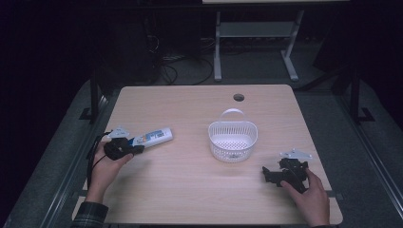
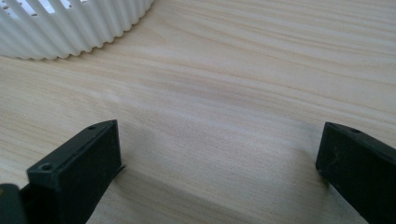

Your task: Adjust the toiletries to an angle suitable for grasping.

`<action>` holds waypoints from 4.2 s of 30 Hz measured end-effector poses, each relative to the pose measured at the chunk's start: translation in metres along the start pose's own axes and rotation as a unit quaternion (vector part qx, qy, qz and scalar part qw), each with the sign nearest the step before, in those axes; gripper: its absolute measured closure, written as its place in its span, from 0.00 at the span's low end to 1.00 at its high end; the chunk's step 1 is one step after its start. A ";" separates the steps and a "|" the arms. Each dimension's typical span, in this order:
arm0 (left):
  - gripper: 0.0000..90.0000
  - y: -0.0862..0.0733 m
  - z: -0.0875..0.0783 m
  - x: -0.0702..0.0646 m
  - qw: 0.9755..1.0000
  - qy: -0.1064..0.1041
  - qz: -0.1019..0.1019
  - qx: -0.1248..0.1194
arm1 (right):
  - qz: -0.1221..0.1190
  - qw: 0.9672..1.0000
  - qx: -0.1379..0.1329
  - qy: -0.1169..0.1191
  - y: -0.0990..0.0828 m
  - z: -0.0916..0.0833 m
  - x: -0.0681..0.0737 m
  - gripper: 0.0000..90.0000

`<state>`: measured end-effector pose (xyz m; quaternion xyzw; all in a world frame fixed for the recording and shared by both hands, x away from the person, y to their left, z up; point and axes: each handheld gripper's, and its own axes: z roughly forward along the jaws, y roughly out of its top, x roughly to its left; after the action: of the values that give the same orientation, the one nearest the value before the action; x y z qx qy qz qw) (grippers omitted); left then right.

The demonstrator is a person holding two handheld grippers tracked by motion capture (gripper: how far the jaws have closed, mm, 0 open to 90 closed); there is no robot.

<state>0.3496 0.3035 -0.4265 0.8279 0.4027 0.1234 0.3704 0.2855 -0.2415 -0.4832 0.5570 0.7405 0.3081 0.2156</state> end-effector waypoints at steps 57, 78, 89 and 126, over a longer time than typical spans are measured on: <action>1.00 0.086 0.105 0.020 0.999 0.031 -0.025 0.036 | 0.000 1.000 0.000 0.000 0.000 0.000 0.000 0.00; 1.00 0.073 0.100 -0.004 0.998 0.003 -0.025 0.059 | 0.000 1.000 0.000 0.000 0.000 0.000 0.000 0.00; 1.00 0.062 0.093 -0.015 0.998 -0.014 -0.023 0.060 | 0.000 1.000 0.000 0.000 0.000 0.000 0.000 0.00; 1.00 0.018 0.048 -0.055 0.997 -0.045 0.012 0.063 | 0.000 1.000 0.000 0.000 -0.001 -0.001 0.000 0.00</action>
<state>0.3482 0.2299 -0.4418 0.8592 0.3826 0.0651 0.3334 0.2846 -0.2415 -0.4832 0.5566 0.7408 0.3082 0.2154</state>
